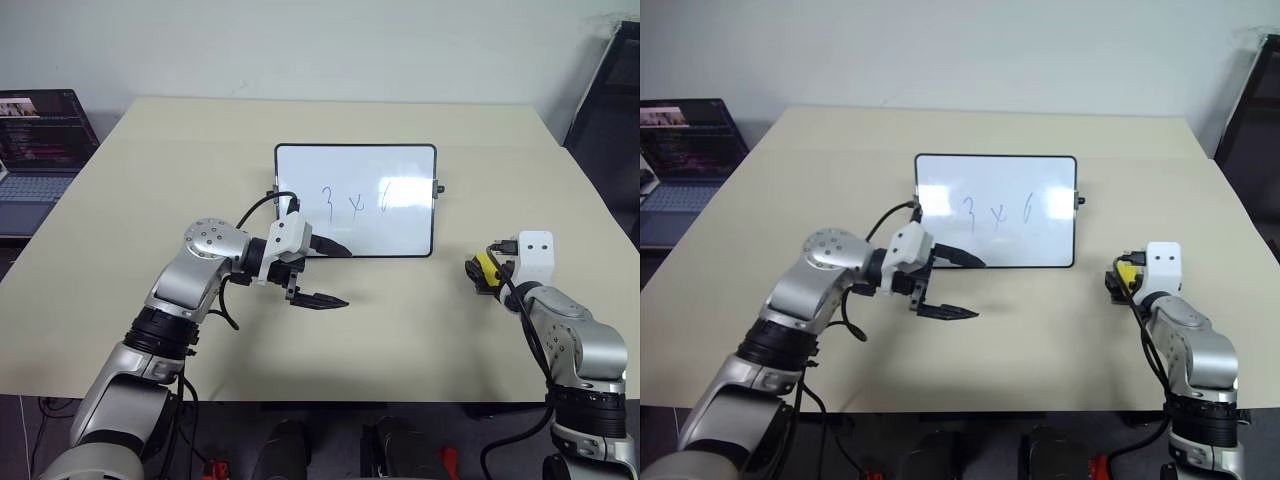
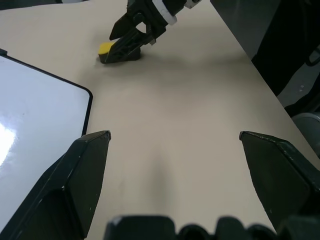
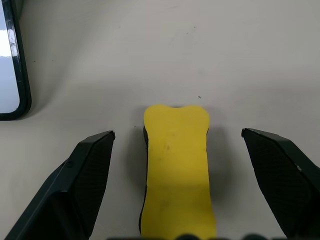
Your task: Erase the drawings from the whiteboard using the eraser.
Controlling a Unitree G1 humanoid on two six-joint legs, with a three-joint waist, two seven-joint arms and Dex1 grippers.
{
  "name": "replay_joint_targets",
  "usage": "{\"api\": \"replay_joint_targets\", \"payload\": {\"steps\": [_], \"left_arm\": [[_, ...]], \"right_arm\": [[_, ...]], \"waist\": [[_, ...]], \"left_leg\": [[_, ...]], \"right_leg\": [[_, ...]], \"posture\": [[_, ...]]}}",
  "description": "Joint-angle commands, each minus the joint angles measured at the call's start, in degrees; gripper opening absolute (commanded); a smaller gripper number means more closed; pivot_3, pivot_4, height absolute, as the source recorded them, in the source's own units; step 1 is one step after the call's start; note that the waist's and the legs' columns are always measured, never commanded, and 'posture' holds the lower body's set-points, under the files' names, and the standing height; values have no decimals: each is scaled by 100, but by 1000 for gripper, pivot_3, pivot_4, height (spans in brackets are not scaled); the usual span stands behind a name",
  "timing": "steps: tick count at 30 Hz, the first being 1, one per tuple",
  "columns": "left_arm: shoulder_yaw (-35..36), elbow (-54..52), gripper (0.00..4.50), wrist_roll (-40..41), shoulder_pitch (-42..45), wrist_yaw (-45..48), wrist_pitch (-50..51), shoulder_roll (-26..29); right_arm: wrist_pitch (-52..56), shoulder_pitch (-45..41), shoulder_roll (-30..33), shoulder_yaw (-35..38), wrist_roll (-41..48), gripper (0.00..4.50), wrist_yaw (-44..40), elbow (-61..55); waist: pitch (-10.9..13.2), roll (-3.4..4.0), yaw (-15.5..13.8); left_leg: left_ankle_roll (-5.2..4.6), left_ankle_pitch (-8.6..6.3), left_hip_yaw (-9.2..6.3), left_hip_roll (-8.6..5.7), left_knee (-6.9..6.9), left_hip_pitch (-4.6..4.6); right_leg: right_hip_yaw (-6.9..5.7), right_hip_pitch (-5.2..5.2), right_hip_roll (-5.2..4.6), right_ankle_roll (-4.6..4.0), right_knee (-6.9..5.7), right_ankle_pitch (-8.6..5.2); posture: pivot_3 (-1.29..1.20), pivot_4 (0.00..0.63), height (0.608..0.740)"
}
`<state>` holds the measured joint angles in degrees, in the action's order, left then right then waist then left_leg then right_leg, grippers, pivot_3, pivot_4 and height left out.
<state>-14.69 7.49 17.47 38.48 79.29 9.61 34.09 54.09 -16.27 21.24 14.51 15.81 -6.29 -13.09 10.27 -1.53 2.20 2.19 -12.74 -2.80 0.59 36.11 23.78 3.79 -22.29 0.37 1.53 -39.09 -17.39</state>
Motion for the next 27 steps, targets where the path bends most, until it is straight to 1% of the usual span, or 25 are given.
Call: {"api": "replay_joint_targets", "payload": {"steps": [1, 4, 7, 9, 10, 21, 23, 27], "left_arm": [[148, -161, 4500, 1, 99, -22, -20, 30], [159, -163, 4500, -7, 141, -39, -2, 28], [176, -162, 4500, -18, 176, -67, 12, 28], [179, -163, 4500, -21, 192, -87, 26, 29], [186, -179, 4500, -16, 183, -98, 37, 37], [263, -289, 4500, -2, 27, -187, 110, 91], [294, -307, 4500, 3, 11, -232, 156, 98], [410, -427, 4500, 2, -50, -500, 399, 124]], "right_arm": [[-141, -30, -78, 159, 46, 3898, -2, 18], [-166, -75, -98, 173, 41, 2975, -4, 92], [-204, -116, -126, 185, 55, 1846, -16, 135], [-225, -151, -148, 197, 85, 1255, -32, 157], [-233, -164, -170, 211, 104, 1199, -29, 148], [-241, -218, -132, 173, 150, 1198, -130, 162], [-261, -204, -77, 99, 110, 1198, -193, 115], [-307, -49, 221, -276, 5, 1198, -463, -302]], "waist": [[0, 0, 0], [0, 0, 0], [0, 0, 0], [0, 1, 0], [0, 1, 2], [-1, 1, 2], [-1, 1, 2], [-1, 1, 2]], "left_leg": [[0, 0, 0, 0, 0, 0], [0, 0, -1, 0, 1, 0], [0, 0, 1, 0, 2, 0], [0, 0, -1, 0, 2, 0], [0, 0, 0, 0, 2, -1], [0, 0, -1, 0, 4, -1], [0, 0, -1, 0, 6, -1], [0, 0, -1, 0, 8, -1]], "right_leg": [[-1, 0, 0, 0, 0, 0], [-1, 0, 0, 0, -1, 0], [-1, 0, 0, 0, -1, 0], [-1, 0, 0, 0, -2, 0], [-1, 0, 0, 0, -3, 0], [-2, 0, 0, 0, -6, 1], [-2, 0, 0, 0, -8, 1], [-1, 0, 0, 0, -10, 1]], "posture": [[0, 150, 740], [0, 150, 740], [0, 150, 740], [0, 150, 740], [0, 150, 740], [0, 150, 740], [0, 150, 740], [0, 150, 740]]}}
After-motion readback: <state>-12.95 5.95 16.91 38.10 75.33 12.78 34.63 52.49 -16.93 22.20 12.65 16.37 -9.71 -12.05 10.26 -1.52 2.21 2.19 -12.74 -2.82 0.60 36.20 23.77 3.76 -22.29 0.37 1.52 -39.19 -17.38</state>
